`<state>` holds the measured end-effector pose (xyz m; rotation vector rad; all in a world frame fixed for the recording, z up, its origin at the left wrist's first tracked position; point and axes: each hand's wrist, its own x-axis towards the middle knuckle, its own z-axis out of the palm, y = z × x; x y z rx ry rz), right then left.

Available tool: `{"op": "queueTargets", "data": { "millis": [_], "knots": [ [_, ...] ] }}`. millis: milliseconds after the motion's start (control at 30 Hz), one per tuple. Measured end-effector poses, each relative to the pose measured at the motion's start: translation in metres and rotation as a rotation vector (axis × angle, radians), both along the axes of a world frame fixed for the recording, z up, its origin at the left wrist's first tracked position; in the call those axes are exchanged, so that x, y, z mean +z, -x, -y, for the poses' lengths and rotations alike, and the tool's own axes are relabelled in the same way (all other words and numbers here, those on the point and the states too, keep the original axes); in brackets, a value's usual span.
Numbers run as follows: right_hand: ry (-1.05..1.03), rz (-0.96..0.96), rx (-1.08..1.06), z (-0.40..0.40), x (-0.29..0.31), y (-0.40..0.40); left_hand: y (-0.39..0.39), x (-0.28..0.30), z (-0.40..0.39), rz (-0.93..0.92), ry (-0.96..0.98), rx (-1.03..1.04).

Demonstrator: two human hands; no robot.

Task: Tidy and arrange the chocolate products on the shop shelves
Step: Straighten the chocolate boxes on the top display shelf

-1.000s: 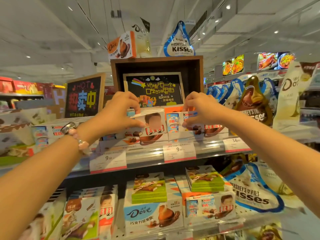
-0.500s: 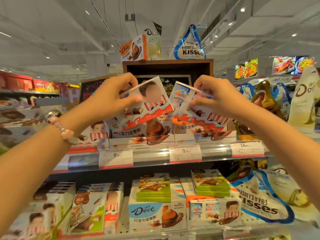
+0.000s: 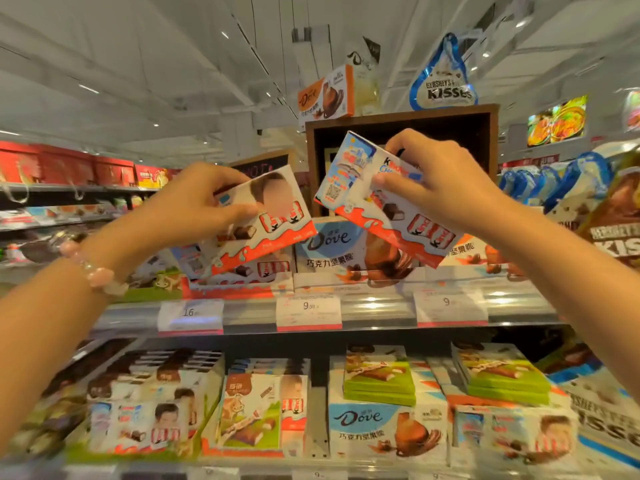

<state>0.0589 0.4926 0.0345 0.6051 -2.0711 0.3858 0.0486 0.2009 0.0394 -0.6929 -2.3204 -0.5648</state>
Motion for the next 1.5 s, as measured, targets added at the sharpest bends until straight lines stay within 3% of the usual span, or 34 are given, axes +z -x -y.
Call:
{"op": "queueTargets", "data": {
  "millis": [200,433,633,800,1033,1167,1333,1500],
  "knots": [
    [0.061,0.091,0.034,0.05,0.012,0.017,0.0,-0.007,0.054,0.117,0.154,-0.031],
    [0.184,0.115,0.119,0.101,0.026,0.035,0.033,-0.017,0.076,0.103,0.426,-0.119],
    [0.393,0.105,0.302,0.125,0.032,0.047,0.063,-0.025,0.08,0.304,0.496,-0.134],
    [0.401,0.064,0.312,0.144,0.029,0.053,0.067,-0.031,0.079,0.163,0.627,-0.181],
    [0.396,0.051,0.333,0.169,0.018,0.059,0.066,-0.037,0.086,0.074,0.586,-0.285],
    [0.283,0.131,0.324,0.176,0.011,0.069,0.066,-0.039,0.084,0.071,0.573,-0.269],
    [0.024,0.317,0.229,0.179,0.012,0.085,0.066,-0.039,0.084,0.011,0.565,-0.249],
    [-0.239,0.476,0.134,0.191,0.017,0.092,0.063,-0.038,0.084,0.071,0.509,-0.209]
  ]
}}
